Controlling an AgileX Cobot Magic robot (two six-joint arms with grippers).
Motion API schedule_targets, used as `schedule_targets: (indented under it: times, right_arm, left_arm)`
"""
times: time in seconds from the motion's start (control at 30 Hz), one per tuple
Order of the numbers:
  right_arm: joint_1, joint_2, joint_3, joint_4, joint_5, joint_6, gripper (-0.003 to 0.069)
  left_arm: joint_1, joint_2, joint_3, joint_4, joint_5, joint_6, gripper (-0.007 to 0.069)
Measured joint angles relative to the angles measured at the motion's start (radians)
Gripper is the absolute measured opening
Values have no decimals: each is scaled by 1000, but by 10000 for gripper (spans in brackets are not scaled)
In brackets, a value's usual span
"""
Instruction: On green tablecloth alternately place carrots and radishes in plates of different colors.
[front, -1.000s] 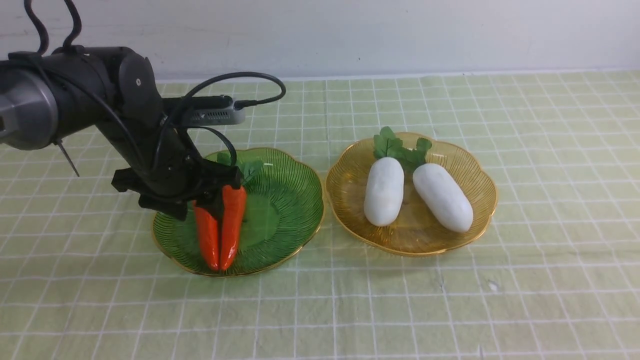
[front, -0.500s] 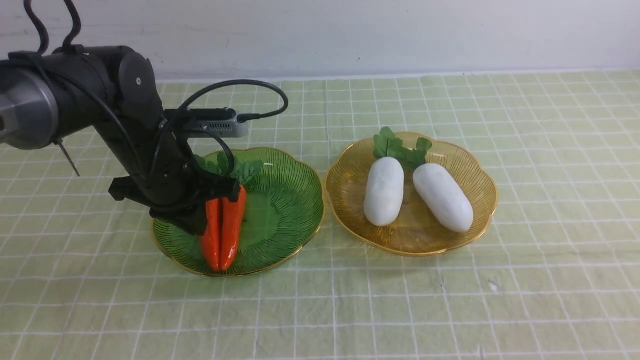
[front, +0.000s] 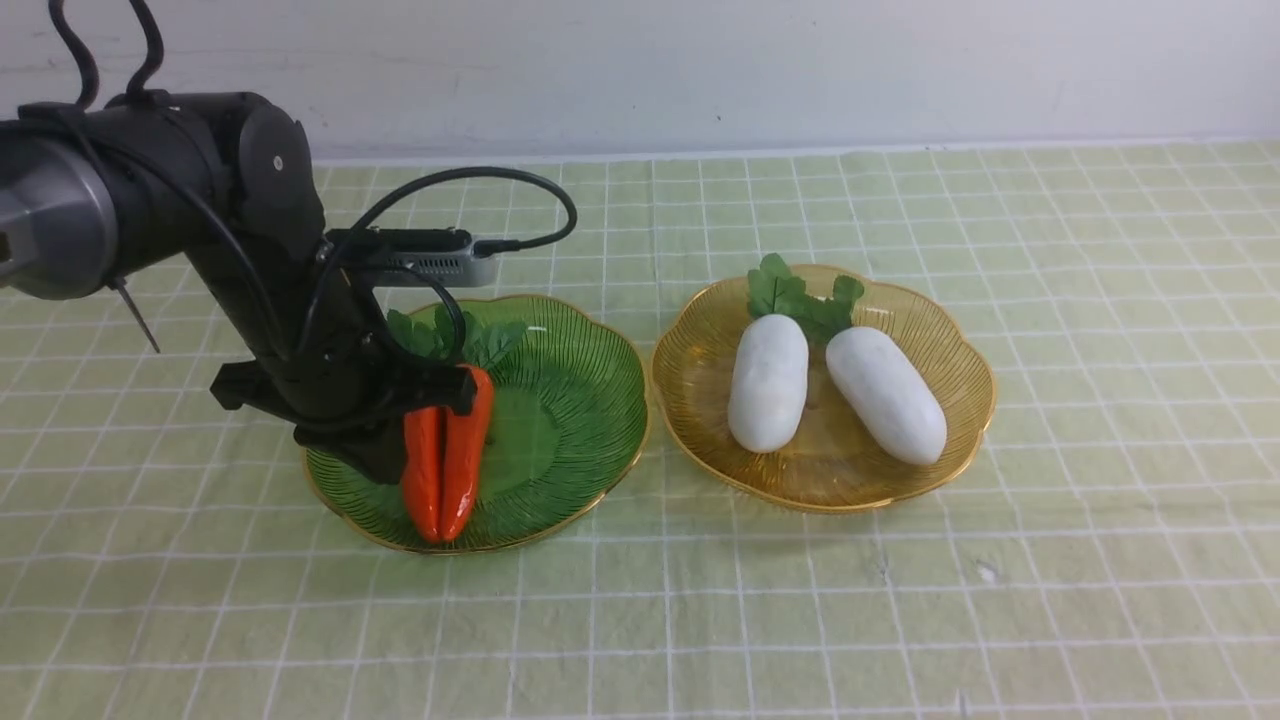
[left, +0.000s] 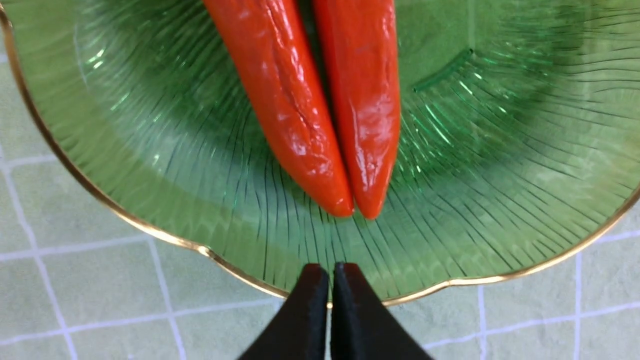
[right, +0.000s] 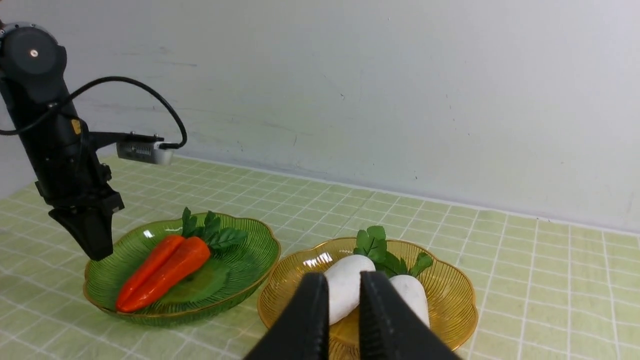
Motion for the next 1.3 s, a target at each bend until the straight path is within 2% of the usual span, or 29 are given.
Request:
schedule_targets:
  times: [0.5,0.8,0.97,1.13,1.3]
  right_arm:
    - [0,1,20,8,77,0,86]
    - [-6,-47,164,9,-30,1,86]
    - [-96,-83,269,9,-42,3,86]
    - [-178,-99,344,5,-45,3,86]
    - [-300,-99,405,-15,-71,3,86]
  left_arm:
    - [0,0,-15,0,58,0,-8]
    - [0,0,-16,4,62,0,-8]
    - [0,0,-36,4,133,25,-8]
    - [0,-14,-74,4,135,46,-8]
    - [0,-110,-96,1,141,82,-8]
